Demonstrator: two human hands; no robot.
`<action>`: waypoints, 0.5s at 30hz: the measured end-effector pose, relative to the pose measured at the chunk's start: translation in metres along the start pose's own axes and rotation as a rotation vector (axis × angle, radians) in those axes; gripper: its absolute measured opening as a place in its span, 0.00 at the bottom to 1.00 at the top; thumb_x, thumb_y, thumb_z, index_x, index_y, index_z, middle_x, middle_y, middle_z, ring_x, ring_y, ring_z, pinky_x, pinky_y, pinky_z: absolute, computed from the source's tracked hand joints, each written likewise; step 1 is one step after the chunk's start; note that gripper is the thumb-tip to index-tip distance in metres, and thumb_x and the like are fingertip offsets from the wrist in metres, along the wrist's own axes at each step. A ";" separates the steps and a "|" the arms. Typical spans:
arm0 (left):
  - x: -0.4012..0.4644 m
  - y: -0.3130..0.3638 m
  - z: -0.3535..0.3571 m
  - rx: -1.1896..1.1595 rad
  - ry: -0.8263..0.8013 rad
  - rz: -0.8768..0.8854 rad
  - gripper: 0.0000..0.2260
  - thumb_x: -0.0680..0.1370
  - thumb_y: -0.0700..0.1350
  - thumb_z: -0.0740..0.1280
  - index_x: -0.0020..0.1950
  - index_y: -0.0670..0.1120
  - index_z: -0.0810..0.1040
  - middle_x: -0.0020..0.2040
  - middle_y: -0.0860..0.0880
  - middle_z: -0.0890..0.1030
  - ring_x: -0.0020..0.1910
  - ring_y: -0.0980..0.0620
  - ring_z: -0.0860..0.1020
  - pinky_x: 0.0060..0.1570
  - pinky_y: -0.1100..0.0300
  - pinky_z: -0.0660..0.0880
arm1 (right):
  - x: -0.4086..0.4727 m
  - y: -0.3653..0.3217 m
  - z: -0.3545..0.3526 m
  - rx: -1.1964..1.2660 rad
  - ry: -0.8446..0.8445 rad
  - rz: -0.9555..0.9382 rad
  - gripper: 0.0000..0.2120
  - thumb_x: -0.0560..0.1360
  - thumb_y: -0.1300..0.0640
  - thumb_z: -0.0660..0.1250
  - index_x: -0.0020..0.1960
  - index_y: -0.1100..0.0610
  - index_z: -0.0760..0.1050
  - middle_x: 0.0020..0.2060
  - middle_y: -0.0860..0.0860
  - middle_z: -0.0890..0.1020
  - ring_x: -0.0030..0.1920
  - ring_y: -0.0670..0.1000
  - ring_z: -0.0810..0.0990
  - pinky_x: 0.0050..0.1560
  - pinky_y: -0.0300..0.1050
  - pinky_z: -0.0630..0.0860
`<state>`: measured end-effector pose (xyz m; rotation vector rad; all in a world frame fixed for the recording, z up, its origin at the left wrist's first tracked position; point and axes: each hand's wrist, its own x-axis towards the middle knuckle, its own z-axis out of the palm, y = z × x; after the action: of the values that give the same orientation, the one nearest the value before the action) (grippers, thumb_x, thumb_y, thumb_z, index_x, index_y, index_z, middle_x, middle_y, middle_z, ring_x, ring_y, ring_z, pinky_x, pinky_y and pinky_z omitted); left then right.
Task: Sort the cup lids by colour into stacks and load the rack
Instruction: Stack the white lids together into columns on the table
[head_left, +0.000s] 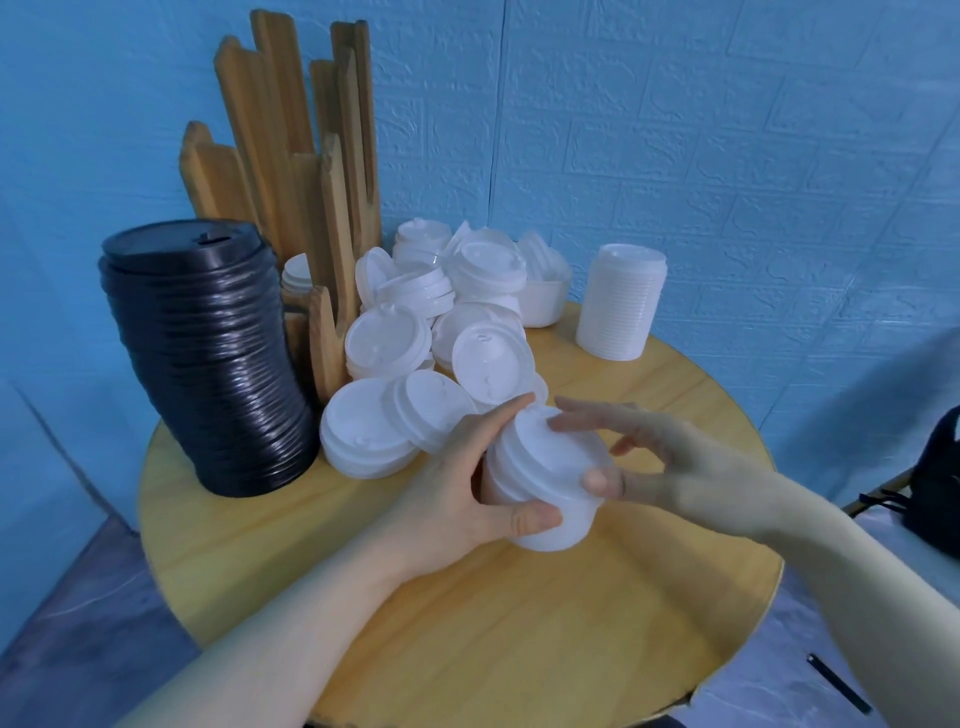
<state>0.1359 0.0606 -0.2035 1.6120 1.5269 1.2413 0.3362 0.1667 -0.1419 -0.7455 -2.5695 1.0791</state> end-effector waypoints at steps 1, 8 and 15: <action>0.000 0.000 0.000 -0.002 0.001 -0.003 0.39 0.63 0.61 0.76 0.69 0.70 0.62 0.70 0.65 0.68 0.69 0.71 0.65 0.66 0.72 0.64 | 0.002 -0.003 0.005 0.010 0.081 0.032 0.25 0.63 0.28 0.66 0.57 0.35 0.76 0.62 0.35 0.75 0.62 0.39 0.72 0.57 0.36 0.68; -0.001 0.001 -0.004 -0.023 -0.014 -0.076 0.48 0.63 0.56 0.82 0.76 0.64 0.57 0.69 0.68 0.67 0.67 0.75 0.65 0.68 0.71 0.65 | 0.009 -0.012 0.014 -0.116 0.120 -0.076 0.22 0.65 0.32 0.71 0.54 0.39 0.75 0.57 0.36 0.76 0.62 0.39 0.69 0.58 0.38 0.65; 0.000 0.001 -0.005 -0.081 -0.061 -0.120 0.56 0.59 0.57 0.83 0.80 0.58 0.55 0.74 0.61 0.67 0.73 0.63 0.65 0.76 0.55 0.62 | 0.020 0.007 -0.011 0.003 -0.263 -0.069 0.25 0.75 0.61 0.71 0.67 0.39 0.72 0.61 0.31 0.76 0.66 0.38 0.73 0.66 0.36 0.70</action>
<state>0.1319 0.0600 -0.2009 1.4717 1.4936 1.1628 0.3269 0.1880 -0.1390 -0.5404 -2.7850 1.2315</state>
